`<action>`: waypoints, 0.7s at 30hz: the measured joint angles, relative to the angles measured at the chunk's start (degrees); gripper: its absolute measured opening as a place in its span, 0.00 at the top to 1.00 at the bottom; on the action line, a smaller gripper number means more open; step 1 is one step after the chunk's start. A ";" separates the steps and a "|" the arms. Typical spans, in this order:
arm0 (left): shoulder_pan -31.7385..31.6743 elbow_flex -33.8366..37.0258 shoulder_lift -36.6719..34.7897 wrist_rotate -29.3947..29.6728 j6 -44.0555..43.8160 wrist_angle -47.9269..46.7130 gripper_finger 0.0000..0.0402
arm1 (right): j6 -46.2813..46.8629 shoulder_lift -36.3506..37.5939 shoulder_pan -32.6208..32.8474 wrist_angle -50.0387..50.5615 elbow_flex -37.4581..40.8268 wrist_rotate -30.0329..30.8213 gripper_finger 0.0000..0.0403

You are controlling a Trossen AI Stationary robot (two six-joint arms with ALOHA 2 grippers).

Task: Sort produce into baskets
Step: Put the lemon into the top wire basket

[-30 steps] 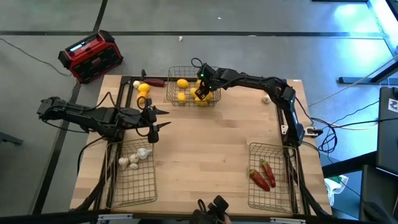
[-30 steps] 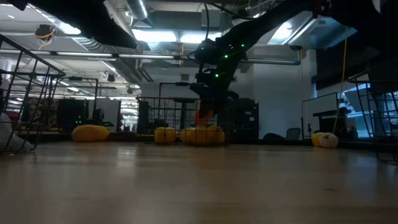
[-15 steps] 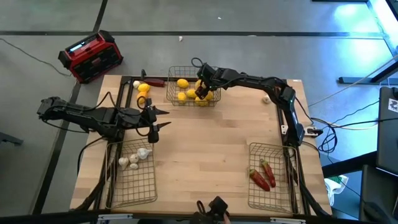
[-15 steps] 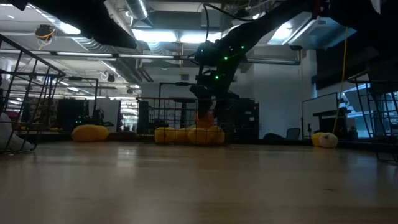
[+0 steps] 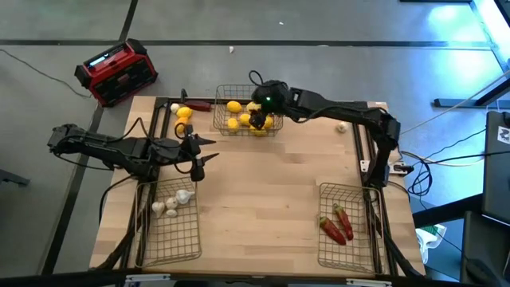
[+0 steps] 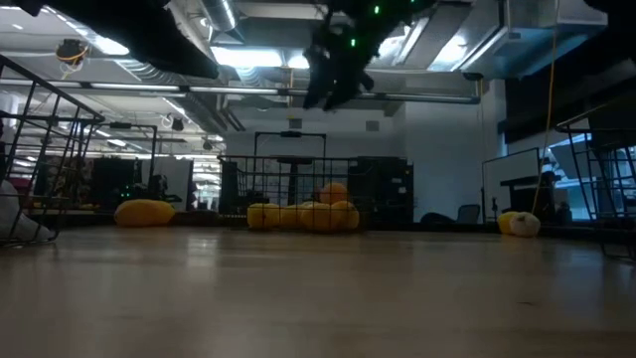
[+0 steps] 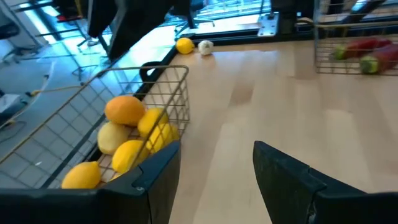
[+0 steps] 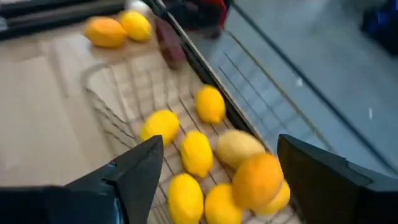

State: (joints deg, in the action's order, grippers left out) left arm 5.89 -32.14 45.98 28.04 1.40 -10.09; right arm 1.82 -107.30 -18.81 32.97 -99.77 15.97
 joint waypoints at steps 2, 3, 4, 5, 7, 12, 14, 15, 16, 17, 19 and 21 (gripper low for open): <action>-0.04 0.00 0.00 0.74 0.02 0.15 0.51 | -2.53 0.98 1.32 -1.95 0.00 -0.02 0.23; -0.16 0.00 0.00 1.02 0.44 0.42 0.51 | -3.86 1.29 1.94 -3.03 0.00 -0.02 0.23; -0.47 0.00 0.11 1.18 0.52 0.77 0.51 | -5.25 1.52 2.58 -4.06 0.00 -0.02 0.23; -0.96 -0.03 0.35 1.41 0.49 1.14 0.51 | -6.62 1.78 3.14 -5.06 0.00 -0.04 0.23; -2.26 -0.04 0.94 2.07 0.20 1.16 0.51 | -8.91 1.99 4.22 -6.60 0.00 -0.04 0.23; -7.28 -0.04 4.26 2.46 -1.09 2.12 0.51 | -12.98 2.08 5.44 -4.58 0.00 -0.51 0.23; -9.34 -0.04 5.55 2.46 -1.68 2.44 0.51 | -12.28 2.45 5.29 -1.22 0.04 -1.37 0.23; -10.35 -0.04 6.20 2.47 -1.78 2.25 0.51 | -11.40 2.87 5.29 0.68 0.55 -2.24 0.23; -11.24 -0.04 6.66 2.48 -1.96 2.24 0.51 | -10.94 3.30 5.29 1.84 1.30 -2.90 0.23; -12.10 -0.14 6.82 2.42 -2.52 1.77 0.51 | -9.64 4.05 5.35 2.09 2.54 -3.81 0.23; -13.25 -1.72 6.71 1.63 -4.39 -0.42 0.51 | -5.70 5.91 6.28 1.22 6.54 -5.10 0.23; -13.90 -3.60 5.55 0.97 -5.25 -2.32 0.51 | -1.99 8.30 8.21 -2.25 11.87 -5.16 0.23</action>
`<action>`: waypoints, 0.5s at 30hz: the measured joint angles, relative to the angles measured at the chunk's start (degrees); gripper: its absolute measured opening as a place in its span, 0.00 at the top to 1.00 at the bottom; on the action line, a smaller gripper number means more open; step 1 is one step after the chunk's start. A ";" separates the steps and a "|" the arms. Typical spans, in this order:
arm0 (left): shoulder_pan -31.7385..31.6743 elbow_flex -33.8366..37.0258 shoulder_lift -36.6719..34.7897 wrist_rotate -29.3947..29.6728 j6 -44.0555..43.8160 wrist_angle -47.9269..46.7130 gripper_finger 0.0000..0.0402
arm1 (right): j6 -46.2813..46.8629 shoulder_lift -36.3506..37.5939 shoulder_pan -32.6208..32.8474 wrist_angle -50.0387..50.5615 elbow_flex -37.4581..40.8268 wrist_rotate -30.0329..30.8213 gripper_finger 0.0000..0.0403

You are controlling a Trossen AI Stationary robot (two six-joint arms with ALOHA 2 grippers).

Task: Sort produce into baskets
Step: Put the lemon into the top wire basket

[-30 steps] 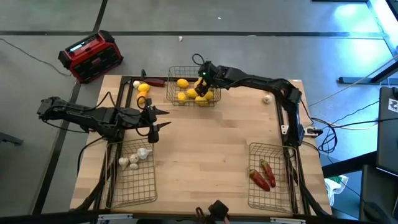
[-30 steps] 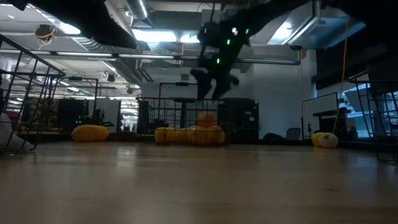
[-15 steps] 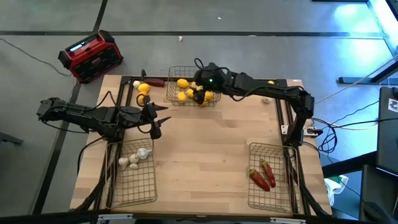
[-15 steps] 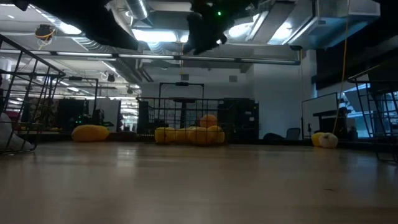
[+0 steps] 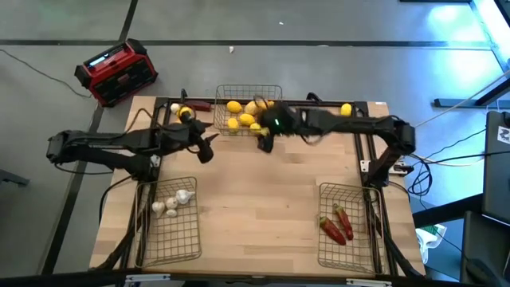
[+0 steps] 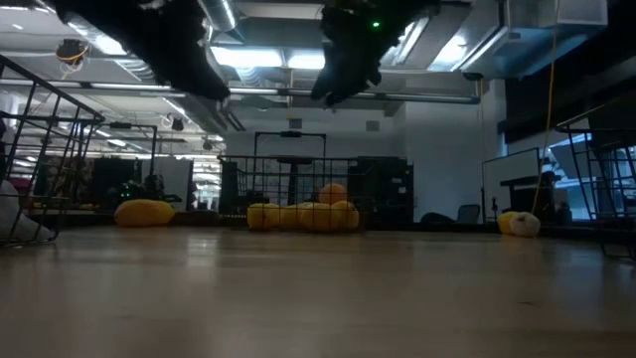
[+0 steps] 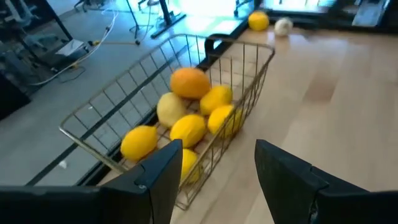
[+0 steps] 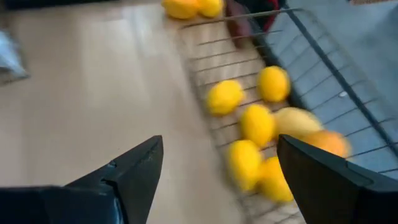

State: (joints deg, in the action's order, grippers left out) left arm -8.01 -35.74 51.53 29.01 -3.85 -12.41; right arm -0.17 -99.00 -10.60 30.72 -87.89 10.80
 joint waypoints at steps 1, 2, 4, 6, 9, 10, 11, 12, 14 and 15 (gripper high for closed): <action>-0.44 -0.60 -0.53 -0.06 -0.40 -1.71 0.51 | 1.42 1.40 1.26 -2.54 3.01 0.66 0.23; -1.17 -1.14 -0.97 -0.15 -0.77 -3.82 0.51 | 2.50 3.01 2.58 -5.71 6.28 1.77 0.23; -3.14 -1.94 -0.89 -0.19 -2.62 -9.07 0.51 | 4.32 5.74 5.55 -14.57 12.80 5.64 0.23; -5.37 -2.96 -0.87 -0.52 -6.03 -15.53 0.51 | 5.03 8.01 8.29 -23.40 18.81 9.59 0.23; -8.82 -3.85 -0.81 -3.44 -12.04 -22.17 0.51 | 5.38 8.94 11.74 -33.23 24.94 13.55 0.23; -9.84 -4.07 -0.81 -4.98 -14.23 -23.99 0.51 | 5.62 8.91 12.75 -35.42 26.24 13.97 0.23; -10.78 -4.63 -0.81 -6.92 -16.05 -25.12 0.51 | 5.80 8.85 13.62 -37.74 27.31 14.10 0.23; -11.72 -5.32 -0.85 -8.79 -17.36 -26.16 0.51 | 5.87 8.73 14.39 -40.41 28.19 14.08 0.23; -14.39 -6.48 -0.86 -10.88 -18.42 -29.42 0.51 | 5.89 8.13 15.78 -45.21 29.17 14.09 0.23; -15.59 -6.92 -0.81 -10.92 -18.51 -31.57 0.51 | 5.81 7.99 16.34 -46.91 29.81 14.07 0.23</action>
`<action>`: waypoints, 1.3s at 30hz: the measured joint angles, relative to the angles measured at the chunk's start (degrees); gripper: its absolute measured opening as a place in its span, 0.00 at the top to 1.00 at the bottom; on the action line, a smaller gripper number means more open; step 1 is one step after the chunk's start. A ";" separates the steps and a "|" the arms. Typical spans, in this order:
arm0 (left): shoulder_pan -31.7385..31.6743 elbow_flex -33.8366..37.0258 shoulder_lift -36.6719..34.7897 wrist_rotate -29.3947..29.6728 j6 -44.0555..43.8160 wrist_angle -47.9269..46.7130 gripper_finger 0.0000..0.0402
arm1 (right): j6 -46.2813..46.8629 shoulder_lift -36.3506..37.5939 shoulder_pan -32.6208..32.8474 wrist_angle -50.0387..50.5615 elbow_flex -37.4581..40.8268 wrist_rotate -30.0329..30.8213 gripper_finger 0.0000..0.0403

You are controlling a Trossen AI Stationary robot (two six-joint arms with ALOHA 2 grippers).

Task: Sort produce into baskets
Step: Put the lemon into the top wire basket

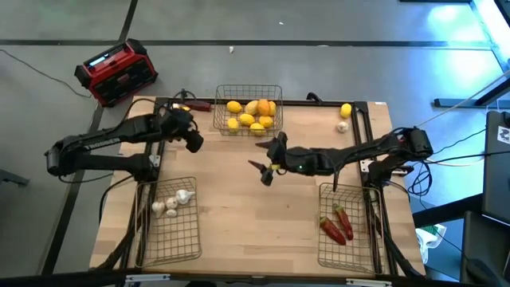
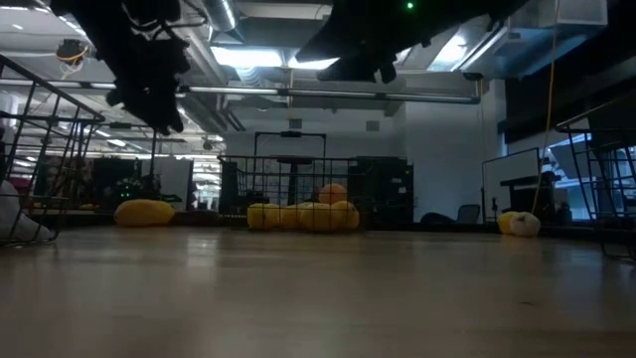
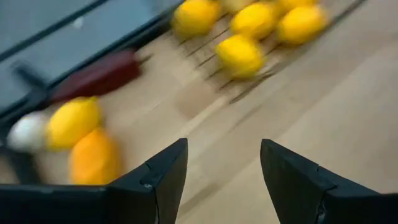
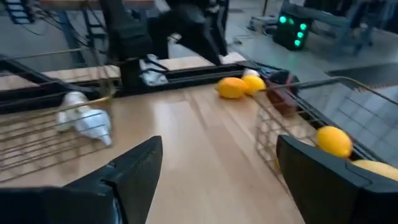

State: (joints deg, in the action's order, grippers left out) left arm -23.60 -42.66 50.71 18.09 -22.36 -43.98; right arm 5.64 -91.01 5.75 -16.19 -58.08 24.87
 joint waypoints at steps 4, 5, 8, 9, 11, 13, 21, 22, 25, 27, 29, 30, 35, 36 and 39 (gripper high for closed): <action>-4.02 -1.20 -0.24 1.88 3.43 -2.56 0.51 | -1.69 -0.91 0.80 -7.11 0.71 0.01 0.23; -4.66 -1.20 -0.30 3.27 3.72 -2.52 0.51 | -2.27 -0.91 0.76 -8.18 0.78 0.01 0.23; -6.05 -1.20 -0.03 8.52 3.09 -1.66 0.51 | -2.93 -0.91 0.60 -8.74 0.71 0.03 0.23; -6.47 -1.20 0.06 9.48 3.62 -1.58 0.51 | -3.14 -0.91 0.61 -8.47 0.71 0.02 0.23; -7.42 -1.20 0.62 10.25 5.02 -0.78 0.51 | -3.91 -0.91 0.60 -8.15 0.73 0.01 0.23; -8.53 -1.20 1.56 10.21 6.57 0.23 0.51 | -4.03 -1.32 0.60 -8.37 0.69 0.04 0.23; -16.52 -3.45 13.71 3.96 8.33 -4.52 0.37 | -4.64 -6.50 0.63 -12.55 0.71 0.04 0.23; -17.47 -4.56 15.40 5.07 8.00 -7.10 0.35 | -4.78 -6.82 0.63 -13.05 0.71 0.06 0.23; -19.92 -6.07 19.24 8.06 7.90 -11.81 0.31 | -5.84 -6.90 0.63 -13.97 0.71 0.09 0.23; -21.25 -6.05 20.33 8.15 9.09 -11.98 0.30 | -6.20 -6.98 0.63 -13.97 0.69 0.16 0.23; -22.49 -6.05 21.18 7.28 9.59 -9.99 0.29 | -7.18 -7.10 0.53 -13.94 0.69 0.17 0.23; -23.05 -5.97 21.42 6.54 10.26 -8.80 0.29 | -7.42 -7.10 0.33 -14.10 0.69 0.17 0.23; -25.93 -3.83 22.08 4.59 12.13 -3.45 0.29 | -7.17 -7.10 -0.25 -14.15 0.69 0.07 0.23; -26.44 -3.50 22.22 3.85 12.17 -2.60 0.29 | -7.15 -7.10 -0.25 -14.21 0.69 0.04 0.23; -27.46 -2.33 23.07 1.27 12.22 -1.32 0.29 | -7.13 -7.15 -0.23 -14.15 0.69 0.00 0.23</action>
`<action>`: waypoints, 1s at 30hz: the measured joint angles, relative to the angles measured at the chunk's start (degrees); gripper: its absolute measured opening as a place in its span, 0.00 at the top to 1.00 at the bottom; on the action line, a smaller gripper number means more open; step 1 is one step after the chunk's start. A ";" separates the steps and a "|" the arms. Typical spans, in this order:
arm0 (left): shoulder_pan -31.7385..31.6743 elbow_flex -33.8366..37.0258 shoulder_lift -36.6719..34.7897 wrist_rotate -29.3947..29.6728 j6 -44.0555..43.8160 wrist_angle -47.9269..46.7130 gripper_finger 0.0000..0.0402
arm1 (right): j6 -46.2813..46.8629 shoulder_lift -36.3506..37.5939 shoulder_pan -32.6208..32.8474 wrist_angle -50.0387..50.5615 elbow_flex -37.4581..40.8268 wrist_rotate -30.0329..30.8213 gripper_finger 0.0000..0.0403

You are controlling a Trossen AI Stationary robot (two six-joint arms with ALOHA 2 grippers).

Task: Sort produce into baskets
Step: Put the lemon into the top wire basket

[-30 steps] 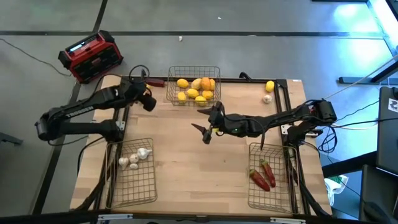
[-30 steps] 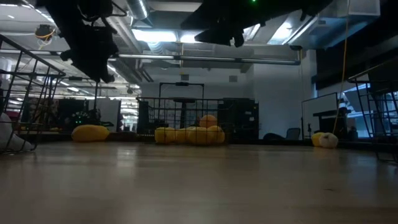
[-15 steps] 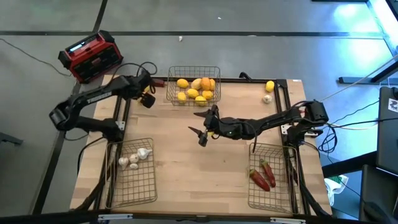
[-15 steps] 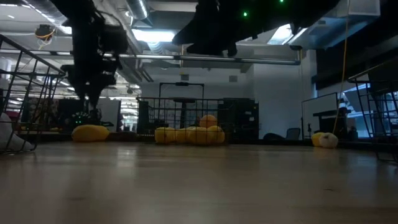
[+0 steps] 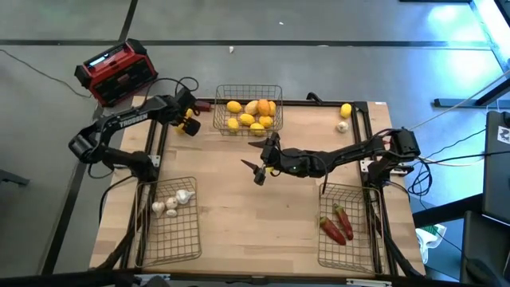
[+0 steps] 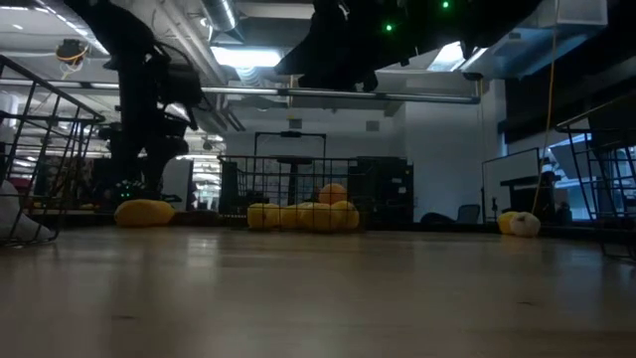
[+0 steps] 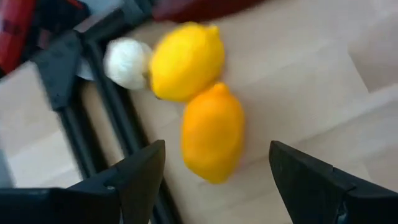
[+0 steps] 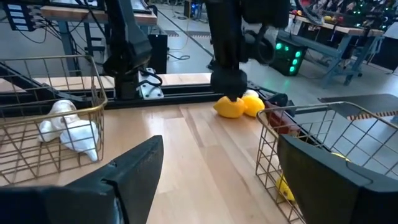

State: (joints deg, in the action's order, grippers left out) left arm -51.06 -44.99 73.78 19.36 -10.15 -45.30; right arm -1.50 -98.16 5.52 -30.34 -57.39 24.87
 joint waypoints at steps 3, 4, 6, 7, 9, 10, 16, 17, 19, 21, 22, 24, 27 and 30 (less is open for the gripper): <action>0.01 1.14 1.27 -0.36 -0.03 2.15 0.29 | 0.02 -0.18 -0.02 -0.04 0.00 0.88 0.23; 0.01 1.47 1.70 -0.33 -0.03 2.71 0.29 | 0.04 -0.19 -0.02 -0.02 0.00 1.10 0.23; 0.01 1.84 2.92 -0.31 -0.03 3.61 0.29 | 0.09 -0.19 -0.02 -0.07 0.00 1.13 0.23; 0.01 2.08 3.35 -0.28 -0.03 4.15 0.29 | 0.11 -0.19 -0.02 -0.03 0.00 1.15 0.23; 0.01 2.29 4.16 0.56 -0.25 5.46 0.29 | 0.11 -0.19 -0.02 -0.01 0.00 1.15 0.23; 0.03 2.31 4.59 1.10 -0.51 5.90 0.29 | 0.11 -0.19 -0.02 -0.03 0.00 1.15 0.23; 0.47 2.35 6.52 3.37 -1.16 6.21 0.29 | -0.09 -0.19 -0.02 0.18 0.00 1.24 0.23; 0.61 2.35 6.89 3.72 -1.16 6.23 0.29 | -0.15 -0.19 -0.02 0.18 0.00 1.24 0.23; 0.82 2.38 7.64 4.16 -1.29 6.46 0.29 | -0.17 -0.19 -0.02 0.18 0.00 1.25 0.23; 0.82 2.38 8.35 4.41 -1.34 6.99 0.29 | -0.24 -0.21 -0.02 0.33 0.00 1.26 0.23; 0.82 2.38 8.65 4.43 -1.34 7.13 0.29 | -0.24 -0.21 -0.02 0.40 0.00 1.26 0.23; 0.82 2.38 9.24 4.48 -1.34 7.27 0.29 | -0.26 -0.21 -0.02 0.42 0.00 1.26 0.23; 0.82 2.38 10.07 4.48 -1.27 7.44 0.29 | -0.26 -0.23 -0.02 0.46 0.00 1.26 0.23; 0.82 2.40 10.51 4.47 -1.08 7.52 0.29 | -0.28 -0.23 -0.02 0.49 0.00 1.26 0.23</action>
State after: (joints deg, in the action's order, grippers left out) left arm -50.24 -42.59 84.29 23.83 -11.22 -37.78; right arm -1.78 -98.39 5.50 -29.85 -57.39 26.13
